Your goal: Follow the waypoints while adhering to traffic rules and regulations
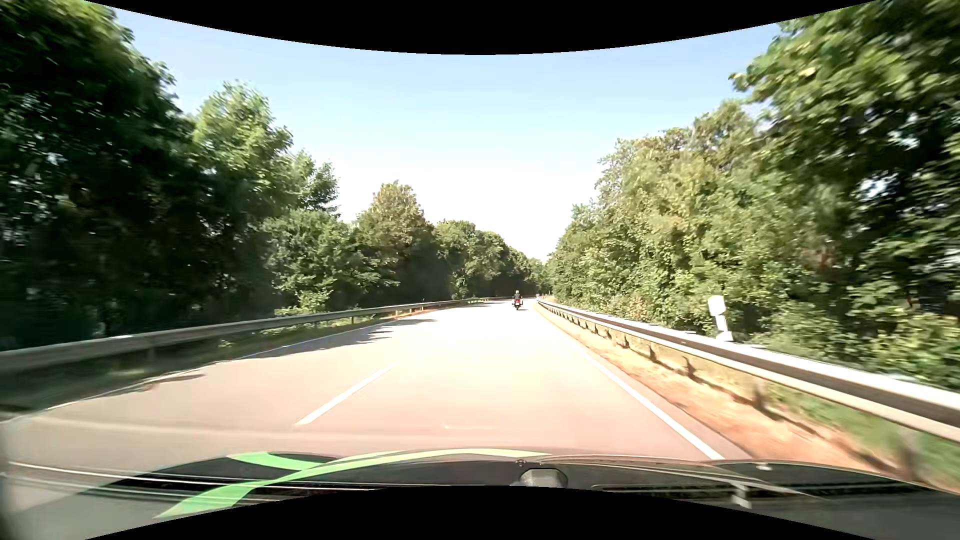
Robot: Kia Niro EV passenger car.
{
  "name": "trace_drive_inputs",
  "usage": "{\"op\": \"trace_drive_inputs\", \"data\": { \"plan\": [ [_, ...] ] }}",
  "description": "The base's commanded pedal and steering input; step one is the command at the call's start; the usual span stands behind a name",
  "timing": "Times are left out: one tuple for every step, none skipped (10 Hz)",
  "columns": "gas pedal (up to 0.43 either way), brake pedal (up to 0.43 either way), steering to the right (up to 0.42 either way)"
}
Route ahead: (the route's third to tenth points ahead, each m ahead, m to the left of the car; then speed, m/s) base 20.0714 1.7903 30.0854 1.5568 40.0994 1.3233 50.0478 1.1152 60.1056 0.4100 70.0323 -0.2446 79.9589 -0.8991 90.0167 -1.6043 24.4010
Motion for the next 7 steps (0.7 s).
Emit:
{"op": "trace_drive_inputs", "data": {
  "plan": [
    [0.177, 0.0, 0.004],
    [0.177, 0.0, 0.004],
    [0.189, 0.0, 0.004],
    [0.197, 0.0, 0.004],
    [0.209, 0.0, 0.004],
    [0.22, 0.0, 0.004],
    [0.228, 0.0, 0.004]
  ]
}}
